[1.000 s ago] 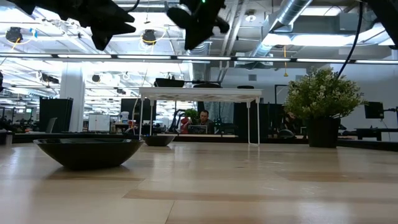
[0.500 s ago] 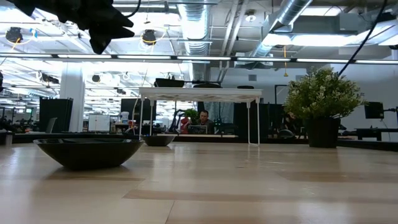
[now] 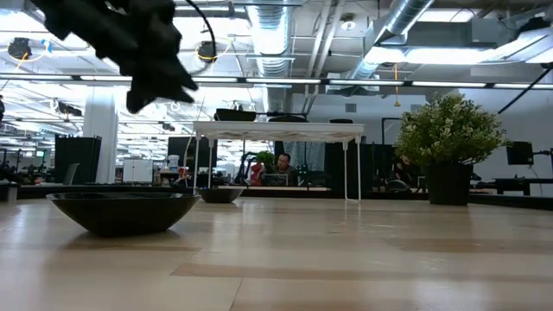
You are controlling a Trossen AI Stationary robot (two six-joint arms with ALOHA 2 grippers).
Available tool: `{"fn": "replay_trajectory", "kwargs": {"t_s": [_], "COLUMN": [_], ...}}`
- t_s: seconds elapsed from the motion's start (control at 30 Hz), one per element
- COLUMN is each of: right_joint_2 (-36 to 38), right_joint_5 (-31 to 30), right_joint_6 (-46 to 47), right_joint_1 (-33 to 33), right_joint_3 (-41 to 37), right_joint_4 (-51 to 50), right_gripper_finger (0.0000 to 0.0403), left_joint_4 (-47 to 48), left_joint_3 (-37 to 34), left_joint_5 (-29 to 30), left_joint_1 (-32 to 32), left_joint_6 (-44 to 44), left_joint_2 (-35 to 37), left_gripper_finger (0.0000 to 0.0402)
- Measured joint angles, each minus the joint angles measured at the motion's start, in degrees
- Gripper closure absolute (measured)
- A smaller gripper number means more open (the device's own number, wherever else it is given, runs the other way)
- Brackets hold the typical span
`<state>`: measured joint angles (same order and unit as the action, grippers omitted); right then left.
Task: Pick & Place Mini shaped plates
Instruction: Stack the leaf-shaped plate on top of the leaf-shaped plate on the shelf
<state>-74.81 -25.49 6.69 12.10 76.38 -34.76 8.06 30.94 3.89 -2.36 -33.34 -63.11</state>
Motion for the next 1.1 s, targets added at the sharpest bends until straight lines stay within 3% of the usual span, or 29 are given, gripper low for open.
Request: {"fn": "replay_trajectory", "kwargs": {"t_s": [0.17, 0.3, 0.47, 0.8, 1.1], "right_joint_2": [1.20, 1.19, 1.17, 1.86, 3.53], "right_joint_5": [-0.01, 0.19, -0.07, -3.20, -4.43], "right_joint_6": [0.35, 2.10, 2.41, 1.75, 4.24], "right_joint_1": [1.51, 2.73, 4.51, 5.07, 6.09], "right_joint_3": [-8.39, -11.52, -12.11, -12.10, -12.04], "right_joint_4": [1.70, 1.46, -3.32, -5.77, -6.19], "right_gripper_finger": [0.0395, 0.0395, 0.0395, 0.0395, 0.0395], "left_joint_4": [-3.74, -7.92, -8.53, -9.47, -9.31], "left_joint_3": [0.00, 0.00, 0.00, 2.22, 5.42], "left_joint_5": [0.57, 2.53, 5.36, 8.18, 22.53], "left_joint_1": [0.24, 1.61, 3.61, 5.58, 9.11], "left_joint_6": [1.74, 9.19, 17.44, 18.46, 27.52], "left_joint_2": [-7.84, -13.22, -19.57, -28.17, -28.20], "left_gripper_finger": [0.0285, 0.0285, 0.0285, 0.0285, 0.0284]}}
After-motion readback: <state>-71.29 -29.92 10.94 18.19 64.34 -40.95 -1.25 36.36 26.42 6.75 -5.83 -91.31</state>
